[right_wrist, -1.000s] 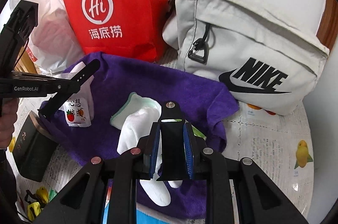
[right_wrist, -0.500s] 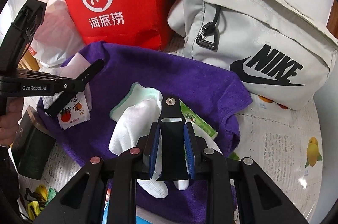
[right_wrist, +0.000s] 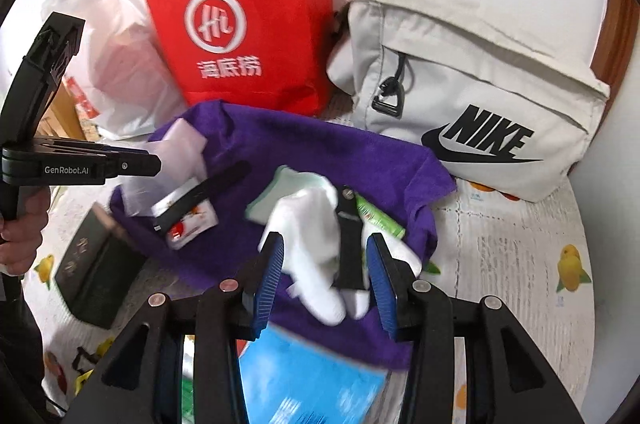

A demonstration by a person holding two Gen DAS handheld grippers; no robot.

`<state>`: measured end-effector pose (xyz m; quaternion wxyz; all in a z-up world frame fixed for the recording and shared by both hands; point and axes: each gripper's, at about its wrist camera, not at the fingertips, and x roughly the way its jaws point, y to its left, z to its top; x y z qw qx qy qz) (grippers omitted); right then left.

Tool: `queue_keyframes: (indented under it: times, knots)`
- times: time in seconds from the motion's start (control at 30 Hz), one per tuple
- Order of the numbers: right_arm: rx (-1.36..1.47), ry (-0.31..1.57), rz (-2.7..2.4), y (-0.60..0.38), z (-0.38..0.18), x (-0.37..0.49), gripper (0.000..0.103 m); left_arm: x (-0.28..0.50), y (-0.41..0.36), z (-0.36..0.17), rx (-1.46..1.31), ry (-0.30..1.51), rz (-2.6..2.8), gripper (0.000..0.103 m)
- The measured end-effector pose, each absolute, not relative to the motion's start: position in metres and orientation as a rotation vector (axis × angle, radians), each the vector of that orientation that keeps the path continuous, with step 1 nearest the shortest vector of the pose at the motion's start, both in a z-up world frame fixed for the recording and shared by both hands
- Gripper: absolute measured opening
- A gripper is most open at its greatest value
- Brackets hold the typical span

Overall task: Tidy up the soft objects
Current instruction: 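Lower the black scraper onto the purple towel and open the right gripper, then grasp the yellow bag with the left gripper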

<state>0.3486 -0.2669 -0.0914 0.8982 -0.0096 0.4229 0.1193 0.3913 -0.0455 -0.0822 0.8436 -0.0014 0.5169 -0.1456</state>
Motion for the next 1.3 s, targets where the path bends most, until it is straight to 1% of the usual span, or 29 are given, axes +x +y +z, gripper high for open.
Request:
queue_keyframes:
  times: [0.07, 0.2, 0.3, 0.33, 0.37, 0.4, 0.43, 0.47, 0.7, 0.83, 0.93, 1.0, 1.1, 1.3]
  knots:
    - [-0.022, 0.867, 0.250, -0.263, -0.085, 0.333, 0.043, 0.372, -0.040, -0.073, 0.003, 1.063, -0.304, 0.021]
    - [-0.027, 0.854, 0.269, -0.252, -0.073, 0.297, 0.049, 0.333, -0.032, -0.054, -0.009, 0.999, -0.299, 0.021]
    - [-0.035, 0.838, 0.278, -0.244, -0.066, 0.267, 0.053, 0.299, -0.026, -0.045, -0.003, 0.992, -0.301, 0.023]
    - [-0.032, 0.835, 0.277, -0.242, -0.064, 0.258, 0.055, 0.290, -0.026, -0.045, -0.003, 1.003, -0.312, 0.025]
    - [-0.027, 0.834, 0.281, -0.241, -0.063, 0.249, 0.056, 0.282, -0.026, -0.046, -0.003, 1.017, -0.323, 0.033]
    - [-0.019, 0.833, 0.288, -0.240, -0.062, 0.240, 0.057, 0.272, -0.024, -0.047, -0.011, 1.031, -0.329, 0.045]
    - [-0.012, 0.828, 0.291, -0.239, -0.061, 0.230, 0.057, 0.261, -0.022, -0.049, -0.021, 1.042, -0.336, 0.050]
    - [-0.006, 0.825, 0.289, -0.238, -0.060, 0.219, 0.057, 0.253, -0.021, -0.052, -0.026, 1.046, -0.339, 0.052]
    - [0.011, 0.819, 0.289, -0.236, -0.058, 0.167, 0.057, 0.191, -0.016, -0.077, -0.054, 1.098, -0.354, 0.052]
    - [0.004, 0.803, 0.277, -0.236, -0.056, 0.144, 0.058, 0.168, -0.022, -0.095, -0.013, 1.122, -0.375, 0.053]
    - [0.006, 0.799, 0.265, -0.238, -0.060, 0.128, 0.059, 0.156, -0.026, -0.109, 0.013, 1.117, -0.389, 0.060]
    - [0.006, 0.796, 0.254, -0.239, -0.063, 0.118, 0.059, 0.150, -0.030, -0.117, 0.032, 1.097, -0.417, 0.069]
    - [0.025, 0.809, 0.241, -0.242, -0.074, 0.107, 0.059, 0.143, -0.038, -0.128, 0.112, 1.072, -0.425, 0.071]
    - [0.060, 0.853, 0.225, -0.247, -0.100, 0.093, 0.059, 0.144, -0.050, -0.158, 0.196, 1.118, -0.432, 0.071]
